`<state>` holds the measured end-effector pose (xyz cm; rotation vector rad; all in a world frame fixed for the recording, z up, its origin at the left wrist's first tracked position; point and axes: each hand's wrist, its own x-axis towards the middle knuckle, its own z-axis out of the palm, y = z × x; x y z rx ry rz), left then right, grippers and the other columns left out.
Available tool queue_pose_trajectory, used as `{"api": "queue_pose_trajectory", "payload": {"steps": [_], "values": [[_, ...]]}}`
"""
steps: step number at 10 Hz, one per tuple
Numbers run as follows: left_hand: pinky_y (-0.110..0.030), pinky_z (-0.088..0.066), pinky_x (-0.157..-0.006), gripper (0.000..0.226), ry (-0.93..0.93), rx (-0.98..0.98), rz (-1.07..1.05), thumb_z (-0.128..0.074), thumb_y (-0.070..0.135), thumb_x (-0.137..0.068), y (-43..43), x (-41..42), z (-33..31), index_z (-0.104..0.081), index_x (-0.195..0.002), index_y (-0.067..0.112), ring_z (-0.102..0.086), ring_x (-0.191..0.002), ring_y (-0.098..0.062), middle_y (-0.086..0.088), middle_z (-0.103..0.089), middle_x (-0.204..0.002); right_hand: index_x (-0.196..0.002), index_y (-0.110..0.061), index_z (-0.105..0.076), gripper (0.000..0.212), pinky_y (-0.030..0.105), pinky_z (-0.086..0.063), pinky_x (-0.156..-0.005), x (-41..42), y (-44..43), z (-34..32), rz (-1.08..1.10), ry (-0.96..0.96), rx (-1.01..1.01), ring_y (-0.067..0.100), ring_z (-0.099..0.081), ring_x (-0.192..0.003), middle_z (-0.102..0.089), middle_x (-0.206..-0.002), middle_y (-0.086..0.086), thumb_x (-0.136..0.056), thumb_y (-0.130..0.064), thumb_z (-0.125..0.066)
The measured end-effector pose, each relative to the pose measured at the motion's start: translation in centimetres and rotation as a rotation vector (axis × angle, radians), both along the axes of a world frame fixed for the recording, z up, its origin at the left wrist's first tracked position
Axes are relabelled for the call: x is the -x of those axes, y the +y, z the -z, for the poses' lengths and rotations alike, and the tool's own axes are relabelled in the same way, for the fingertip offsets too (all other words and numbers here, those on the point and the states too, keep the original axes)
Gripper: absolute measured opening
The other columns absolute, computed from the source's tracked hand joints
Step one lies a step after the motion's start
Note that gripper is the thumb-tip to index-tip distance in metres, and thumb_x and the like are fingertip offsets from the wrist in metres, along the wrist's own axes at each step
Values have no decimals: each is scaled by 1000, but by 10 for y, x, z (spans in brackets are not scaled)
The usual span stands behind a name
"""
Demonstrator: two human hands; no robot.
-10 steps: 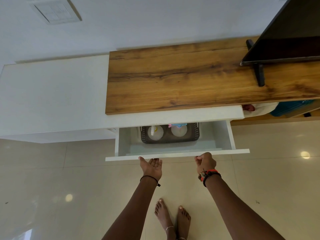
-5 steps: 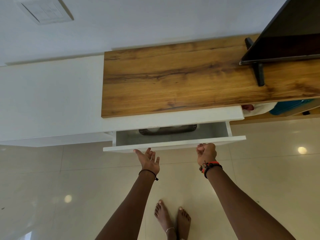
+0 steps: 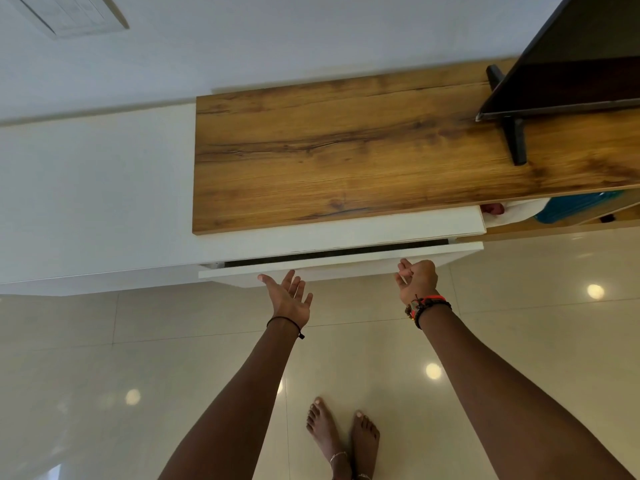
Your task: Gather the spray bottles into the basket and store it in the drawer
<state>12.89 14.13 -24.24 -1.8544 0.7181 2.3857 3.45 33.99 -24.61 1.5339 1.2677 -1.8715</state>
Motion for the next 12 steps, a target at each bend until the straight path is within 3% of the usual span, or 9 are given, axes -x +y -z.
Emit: {"api": "queue_pose_trajectory", "payload": {"steps": [1, 2, 5, 6, 8, 9, 10, 11, 12], "values": [[-41, -27, -117, 83, 14, 4, 5, -16, 73, -87, -3, 7, 0, -49, -137, 15, -38, -139, -18, -6, -42, -149, -139, 6, -40, 46, 36, -31, -115, 2, -2, -4, -37, 72, 31, 28, -37, -142, -39, -151, 17, -97, -7, -25], [-41, -27, -116, 84, 21, 9, 19, -16, 74, -87, -5, 12, 0, -49, -137, 15, -39, -139, -18, -5, -43, -148, -133, 5, -48, 47, 33, -39, -111, 10, -3, -5, -31, 26, -5, 22, -47, -135, -50, -144, 13, -90, 10, -28], [-40, -31, -115, 83, 15, 55, 64, -16, 72, -88, -16, 20, 8, -55, -129, 13, -43, -135, -17, -3, -53, -129, -77, -6, -55, 42, 33, -47, -102, 18, -5, -4, -60, 39, -54, 18, -56, -124, -60, -131, 9, -74, 21, -24], [-39, -31, -115, 83, 22, 58, 86, -16, 72, -88, -17, 19, 7, -53, -132, 13, -42, -136, -17, -3, -51, -137, -75, -9, -54, 42, 35, -45, -105, 15, -3, -2, -109, 57, -47, 19, -53, -127, -58, -134, 10, -74, 24, -27], [-40, -27, -117, 79, 13, 178, 295, -14, 69, -90, -14, 20, -4, -39, -144, 17, -34, -142, -20, -6, -32, -155, -122, -5, -54, 49, 36, -41, -111, 13, -7, -5, -95, 79, -36, 23, -46, -136, -55, -138, 9, -88, 16, -27], [-39, -33, -113, 75, -5, 330, 435, -12, 66, -92, -14, 15, -12, -39, -143, 18, -44, -134, -21, -9, -45, -146, -114, -2, -59, 39, 32, -52, -94, 7, -12, -17, -309, 86, -151, 31, -63, -108, -57, -121, 16, -91, 10, -30], [-26, -43, -76, 68, -46, 485, 533, -15, 65, -92, -18, 13, -28, -57, -123, 22, -55, -83, -11, 0, -58, -88, -112, -8, -53, 32, 23, -42, -57, 1, -17, -31, -473, 96, -259, 17, -50, -65, -53, -96, 15, -89, 5, -34], [-33, -42, -78, 53, -36, 780, 748, -23, 56, -96, -21, -1, -52, -60, -88, 19, -51, -86, -26, -9, -55, -84, -146, -5, -31, 59, 25, -42, -56, -20, -24, -50, -708, 228, -397, 11, -50, -66, -58, -122, 13, -88, 0, -39], [-41, -28, -115, 54, -109, 1004, 898, -30, 45, -100, -23, -15, -69, -43, -139, 11, -33, -139, -29, -17, -40, -146, -149, -2, -26, 62, 37, -52, -88, -33, -28, -67, -869, 338, -540, 28, -60, -108, -39, -150, 16, -90, -7, -46]]}}
